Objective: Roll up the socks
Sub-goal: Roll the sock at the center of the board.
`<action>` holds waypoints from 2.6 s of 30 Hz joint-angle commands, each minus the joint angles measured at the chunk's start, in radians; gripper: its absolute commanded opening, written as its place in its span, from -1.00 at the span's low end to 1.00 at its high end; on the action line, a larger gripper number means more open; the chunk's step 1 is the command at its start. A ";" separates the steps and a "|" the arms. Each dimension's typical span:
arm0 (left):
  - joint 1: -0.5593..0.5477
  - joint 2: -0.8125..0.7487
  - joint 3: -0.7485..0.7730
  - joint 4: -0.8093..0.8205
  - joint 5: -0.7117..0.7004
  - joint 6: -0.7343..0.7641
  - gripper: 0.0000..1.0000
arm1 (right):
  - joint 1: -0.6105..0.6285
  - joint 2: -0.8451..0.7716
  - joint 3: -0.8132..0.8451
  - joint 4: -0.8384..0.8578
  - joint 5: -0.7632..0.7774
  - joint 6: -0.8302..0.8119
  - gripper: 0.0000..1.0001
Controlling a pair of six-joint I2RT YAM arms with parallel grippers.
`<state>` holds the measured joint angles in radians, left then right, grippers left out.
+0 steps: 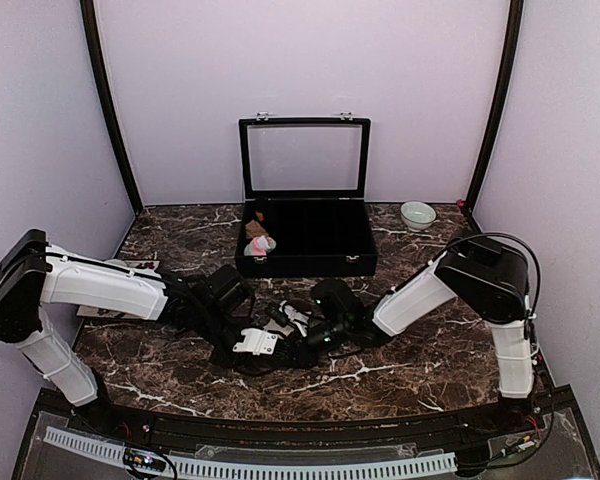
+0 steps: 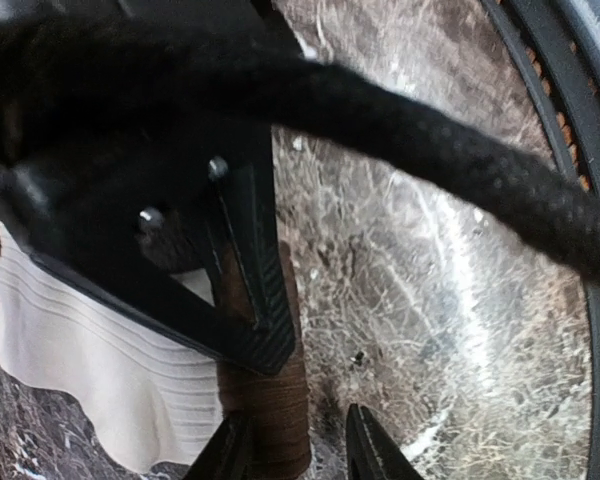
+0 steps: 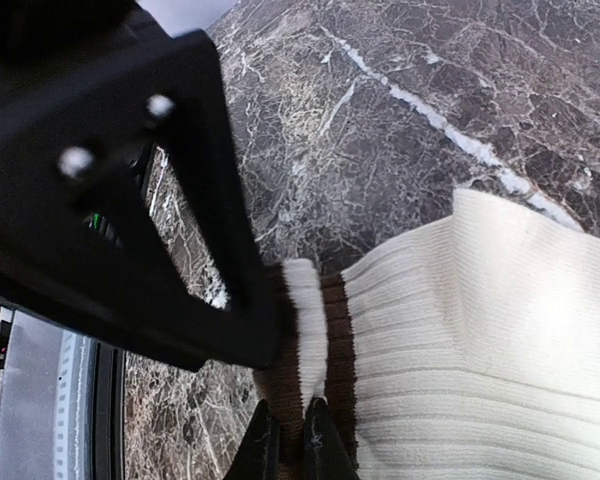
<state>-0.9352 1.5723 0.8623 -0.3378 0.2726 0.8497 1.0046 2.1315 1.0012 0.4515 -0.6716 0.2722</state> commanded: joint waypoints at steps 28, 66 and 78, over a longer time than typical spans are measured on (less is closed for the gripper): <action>0.061 0.195 0.040 -0.113 0.011 0.022 -1.00 | -0.049 -0.085 -0.257 -0.107 0.136 0.095 0.99; 0.273 0.568 0.403 -0.670 0.521 -0.020 -0.98 | 0.187 -0.500 -0.585 0.379 0.588 -0.372 0.09; 0.277 0.584 0.386 -0.613 0.434 -0.078 -0.98 | 0.250 -0.257 -0.281 0.266 0.540 -0.699 -0.02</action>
<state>-0.6628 2.1166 1.2789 -0.9707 0.8612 0.7952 1.2480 1.8149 0.6453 0.7486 -0.1085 -0.2806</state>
